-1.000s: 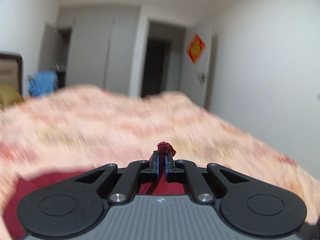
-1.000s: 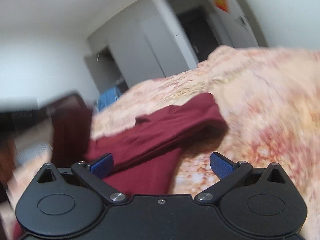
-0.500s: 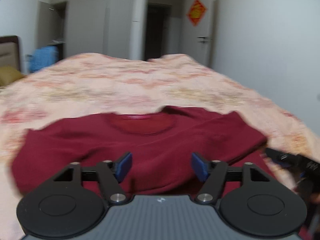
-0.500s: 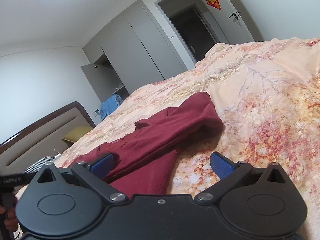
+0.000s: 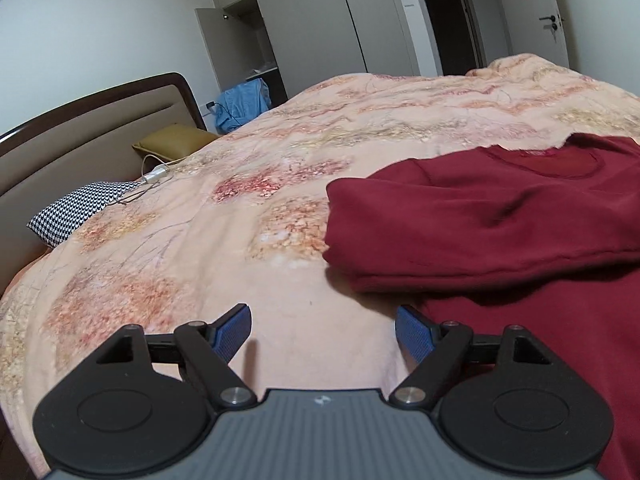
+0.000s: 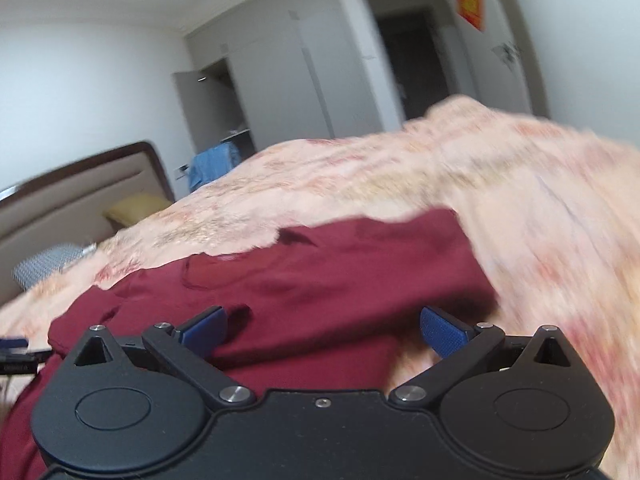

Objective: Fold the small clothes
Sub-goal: 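Grasp the side edge of the sweater with the left gripper, then fold the side edge over toward the sweater center and release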

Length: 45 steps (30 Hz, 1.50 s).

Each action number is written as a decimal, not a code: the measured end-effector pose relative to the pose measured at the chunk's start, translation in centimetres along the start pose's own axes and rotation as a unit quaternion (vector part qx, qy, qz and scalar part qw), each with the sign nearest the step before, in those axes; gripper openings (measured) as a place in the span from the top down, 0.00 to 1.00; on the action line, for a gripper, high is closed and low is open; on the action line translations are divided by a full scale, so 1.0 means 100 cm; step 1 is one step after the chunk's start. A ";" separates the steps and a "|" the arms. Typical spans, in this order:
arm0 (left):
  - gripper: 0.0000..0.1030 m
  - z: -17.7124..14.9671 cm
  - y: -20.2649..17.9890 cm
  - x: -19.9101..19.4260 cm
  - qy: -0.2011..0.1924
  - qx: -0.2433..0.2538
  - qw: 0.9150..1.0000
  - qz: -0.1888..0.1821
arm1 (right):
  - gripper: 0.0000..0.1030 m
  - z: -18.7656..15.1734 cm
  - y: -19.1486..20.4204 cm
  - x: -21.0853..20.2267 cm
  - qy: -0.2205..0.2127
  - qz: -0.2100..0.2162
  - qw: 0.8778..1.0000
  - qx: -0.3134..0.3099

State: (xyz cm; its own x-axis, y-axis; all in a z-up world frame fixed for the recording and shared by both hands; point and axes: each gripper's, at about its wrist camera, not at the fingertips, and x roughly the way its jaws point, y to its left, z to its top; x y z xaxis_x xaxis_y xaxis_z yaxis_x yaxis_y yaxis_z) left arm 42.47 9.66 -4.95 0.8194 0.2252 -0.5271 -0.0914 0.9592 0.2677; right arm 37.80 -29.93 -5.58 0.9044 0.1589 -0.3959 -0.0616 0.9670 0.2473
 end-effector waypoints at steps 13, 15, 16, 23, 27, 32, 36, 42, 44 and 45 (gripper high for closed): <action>0.20 -0.003 -0.020 0.027 -0.079 0.071 0.993 0.050 | 0.00 -0.014 0.043 0.063 0.058 0.007 0.992 -0.109; 0.21 -0.004 -0.017 0.029 -0.083 0.060 0.993 0.055 | 0.00 -0.014 0.040 0.063 0.057 0.012 0.993 -0.102; 0.24 -0.004 -0.017 0.030 -0.086 0.061 0.993 0.057 | 0.00 -0.014 0.039 0.064 0.057 0.014 0.993 -0.099; 0.69 0.001 -0.024 0.027 -0.098 0.107 0.989 0.022 | 0.00 -0.013 0.039 0.064 0.057 0.015 0.993 -0.098; 0.89 0.005 -0.011 0.026 -0.089 0.056 0.994 0.005 | 0.00 -0.013 0.039 0.064 0.057 0.014 0.993 -0.098; 0.91 0.003 0.007 0.031 -0.035 -0.035 0.999 -0.016 | 0.00 -0.014 0.039 0.063 0.057 0.014 0.993 -0.100; 0.91 0.000 0.007 0.037 -0.023 -0.043 0.999 -0.015 | 0.00 -0.014 0.039 0.063 0.057 0.014 0.993 -0.100; 0.55 -0.003 0.011 0.023 -0.014 -0.042 0.999 -0.025 | 0.00 -0.013 0.036 0.061 0.051 0.019 0.994 -0.093; 0.28 -0.009 0.014 0.009 -0.019 -0.051 0.998 -0.012 | 0.00 -0.012 0.034 0.057 0.049 0.021 0.995 -0.085; 0.25 -0.014 0.016 0.001 -0.020 -0.058 0.998 -0.009 | 0.00 -0.010 0.033 0.053 0.047 0.019 0.995 -0.080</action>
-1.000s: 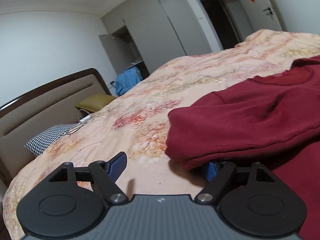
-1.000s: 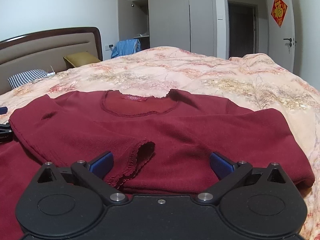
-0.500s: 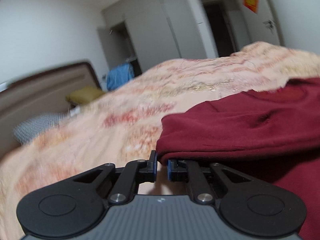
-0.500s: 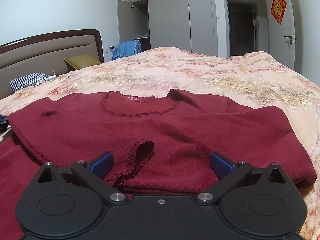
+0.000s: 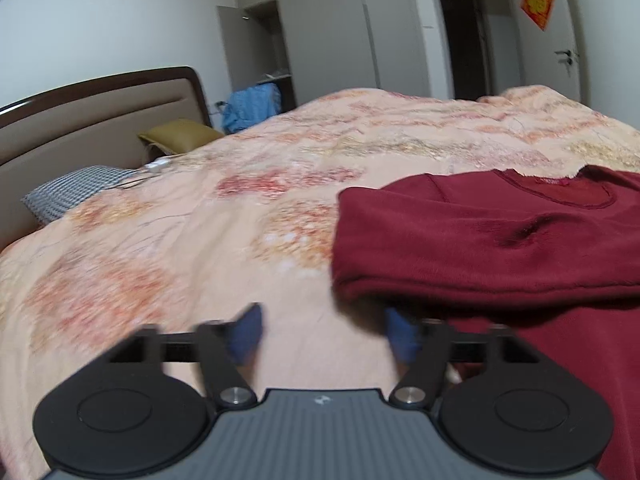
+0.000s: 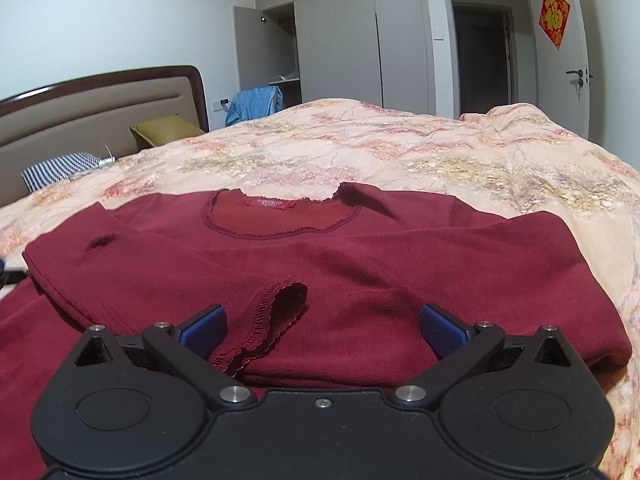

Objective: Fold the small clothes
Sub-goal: 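Fold the side edge over toward the sweater center and release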

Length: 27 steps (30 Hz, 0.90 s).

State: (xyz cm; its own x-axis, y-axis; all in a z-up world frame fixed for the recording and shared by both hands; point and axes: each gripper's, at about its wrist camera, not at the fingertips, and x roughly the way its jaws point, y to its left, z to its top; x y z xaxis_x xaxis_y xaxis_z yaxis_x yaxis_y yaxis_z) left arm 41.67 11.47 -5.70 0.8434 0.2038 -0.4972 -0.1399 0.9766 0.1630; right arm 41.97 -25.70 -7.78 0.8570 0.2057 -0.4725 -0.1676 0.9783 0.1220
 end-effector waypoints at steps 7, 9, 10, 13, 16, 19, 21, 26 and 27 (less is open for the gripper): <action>0.06 -0.043 0.016 -0.069 0.003 -0.035 0.999 -0.034 | 0.00 -0.023 -0.009 -0.078 -0.013 -0.008 1.000 0.015; 0.02 -0.056 0.016 -0.089 0.007 -0.040 0.998 -0.057 | 0.00 -0.041 -0.009 -0.105 -0.002 -0.017 1.000 0.016; 0.02 -0.062 0.016 -0.098 0.010 -0.043 0.997 -0.069 | 0.00 -0.051 -0.010 -0.118 0.006 -0.020 1.000 0.022; 0.00 -0.080 0.014 -0.116 0.025 -0.060 0.992 -0.103 | 0.00 -0.082 -0.010 -0.159 0.025 -0.022 0.998 0.046; 0.00 -0.094 0.009 -0.124 0.042 -0.071 0.989 -0.120 | 0.00 -0.111 -0.002 -0.196 0.029 -0.027 0.998 0.045; 0.01 -0.102 -0.001 -0.130 0.060 -0.061 0.991 -0.106 | 0.00 -0.130 0.016 -0.222 0.029 -0.055 0.998 -0.031; 0.00 -0.104 -0.005 -0.131 0.071 -0.046 0.992 -0.088 | 0.00 -0.139 0.024 -0.231 0.029 -0.085 0.993 -0.080; 0.00 -0.105 0.003 -0.132 0.109 -0.065 0.990 -0.065 | 0.00 -0.148 0.018 -0.249 0.028 -0.165 0.978 -0.124; 0.00 -0.106 0.006 -0.135 0.114 -0.070 0.989 -0.059 | 0.01 -0.149 0.015 -0.253 0.025 -0.170 0.977 -0.128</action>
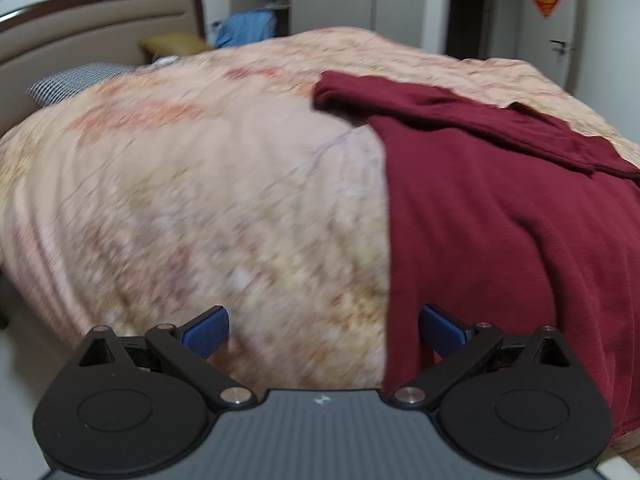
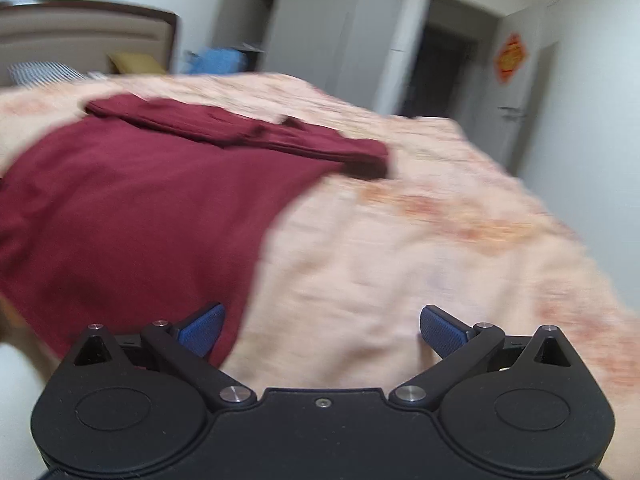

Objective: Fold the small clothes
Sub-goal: 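Fold the side edge over toward the sweater center and release, then grasp the sweater hem with both grippers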

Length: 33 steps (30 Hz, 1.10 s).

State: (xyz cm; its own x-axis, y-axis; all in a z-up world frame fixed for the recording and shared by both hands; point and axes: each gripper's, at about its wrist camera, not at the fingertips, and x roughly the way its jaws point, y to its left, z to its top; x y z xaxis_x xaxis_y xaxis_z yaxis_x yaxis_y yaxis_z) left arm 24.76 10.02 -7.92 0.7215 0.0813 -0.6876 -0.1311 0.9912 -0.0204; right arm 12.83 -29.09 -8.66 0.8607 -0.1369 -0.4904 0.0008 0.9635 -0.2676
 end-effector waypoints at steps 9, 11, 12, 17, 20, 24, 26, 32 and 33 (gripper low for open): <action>0.00 -0.021 0.007 -0.053 -0.037 0.019 0.999 0.014 | 0.00 -0.011 0.001 -0.044 -0.066 0.052 0.994 -0.076; 0.00 -0.025 0.006 -0.063 -0.045 0.015 0.999 0.007 | 0.00 -0.014 0.016 -0.047 -0.072 0.080 0.987 -0.115; 0.00 -0.025 0.006 -0.066 -0.047 0.013 0.999 0.005 | 0.00 -0.015 0.024 -0.048 -0.072 0.098 0.984 -0.131; 0.00 -0.028 -0.003 -0.082 -0.056 0.019 0.998 -0.011 | 0.01 -0.029 0.072 -0.040 -0.077 0.104 0.959 -0.253; 0.00 -0.031 -0.008 -0.091 -0.060 0.030 0.998 -0.017 | 0.01 -0.038 0.096 -0.029 -0.085 0.055 0.935 -0.340; 0.00 -0.035 -0.012 -0.099 -0.063 0.038 0.997 -0.021 | 0.01 -0.044 0.110 -0.023 -0.120 0.027 0.906 -0.405; 0.00 -0.036 -0.013 -0.102 -0.064 0.040 0.997 -0.023 | 0.07 -0.047 0.115 -0.026 -0.142 0.025 0.894 -0.425; 0.00 -0.040 -0.017 -0.108 -0.068 0.040 0.996 -0.032 | 0.69 -0.051 0.117 -0.040 -0.184 0.063 0.867 -0.458; 0.00 -0.041 -0.018 -0.110 -0.069 0.041 0.996 -0.036 | 0.75 -0.050 0.116 -0.041 -0.185 0.070 0.866 -0.460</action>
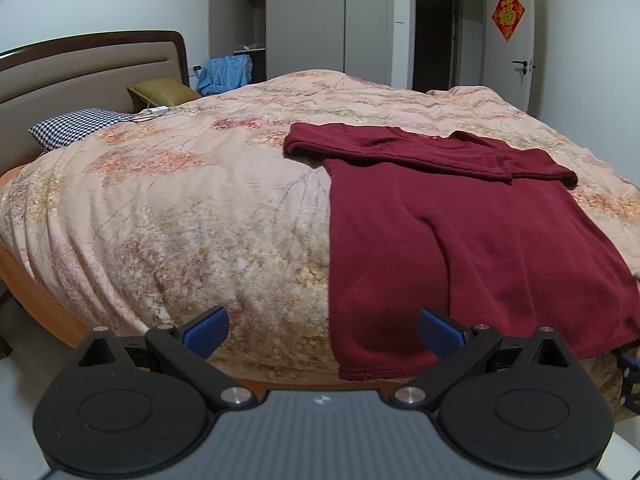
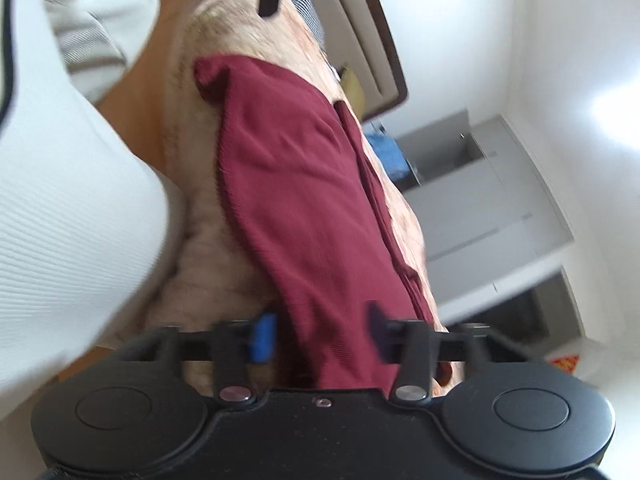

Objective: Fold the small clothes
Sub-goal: 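Grasp the sweater hem with both grippers, then lift the hem with both grippers and fold it toward the collar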

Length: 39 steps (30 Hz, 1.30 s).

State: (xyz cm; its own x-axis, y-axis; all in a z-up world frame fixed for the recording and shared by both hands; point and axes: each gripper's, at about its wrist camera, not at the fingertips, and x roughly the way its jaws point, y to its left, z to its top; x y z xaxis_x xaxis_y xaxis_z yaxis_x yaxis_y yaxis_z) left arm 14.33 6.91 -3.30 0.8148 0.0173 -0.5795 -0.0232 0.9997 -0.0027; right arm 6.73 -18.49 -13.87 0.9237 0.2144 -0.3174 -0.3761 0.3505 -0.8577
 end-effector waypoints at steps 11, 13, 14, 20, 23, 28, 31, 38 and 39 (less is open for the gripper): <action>0.00 -0.022 -0.034 -0.009 -0.031 0.081 0.994 -0.069 | 0.95 0.033 -0.119 -0.013 -0.034 0.008 0.968 0.247; 0.00 -0.028 -0.049 -0.006 -0.034 0.106 0.991 -0.075 | 0.95 0.038 -0.141 -0.010 -0.042 0.007 0.959 0.279; 0.00 -0.030 -0.058 -0.004 -0.037 0.122 0.989 -0.075 | 0.95 0.042 -0.151 -0.009 -0.046 0.007 0.955 0.292; 0.00 -0.035 -0.107 0.023 -0.065 0.205 0.977 -0.014 | 0.95 0.045 -0.192 -0.009 -0.062 0.007 0.934 0.351; 0.13 -0.033 -0.115 0.039 -0.075 0.222 0.972 0.028 | 0.95 0.042 -0.197 -0.014 -0.060 -0.007 0.936 0.347; 0.59 -0.034 -0.098 0.047 -0.079 0.240 0.966 0.060 | 0.95 0.032 -0.189 -0.020 -0.043 -0.018 0.936 0.348; 0.86 -0.035 -0.085 0.041 -0.102 0.252 0.960 0.066 | 0.95 0.025 -0.169 -0.023 -0.026 -0.018 0.936 0.350; 0.95 -0.022 -0.062 0.012 -0.192 0.241 0.949 0.070 | 0.96 0.025 -0.133 -0.048 -0.022 -0.051 0.945 0.322; 0.95 -0.017 -0.059 0.006 -0.205 0.234 0.948 0.069 | 0.96 0.027 -0.132 -0.055 -0.028 -0.059 0.947 0.315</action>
State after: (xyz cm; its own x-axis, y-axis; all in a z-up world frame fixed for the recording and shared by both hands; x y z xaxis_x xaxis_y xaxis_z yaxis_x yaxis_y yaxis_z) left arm 13.95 0.98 -5.02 0.9816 0.0578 -0.1818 0.0348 0.8829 0.4683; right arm 6.42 -21.86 0.32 0.9633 0.1811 -0.1981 -0.2554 0.8454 -0.4690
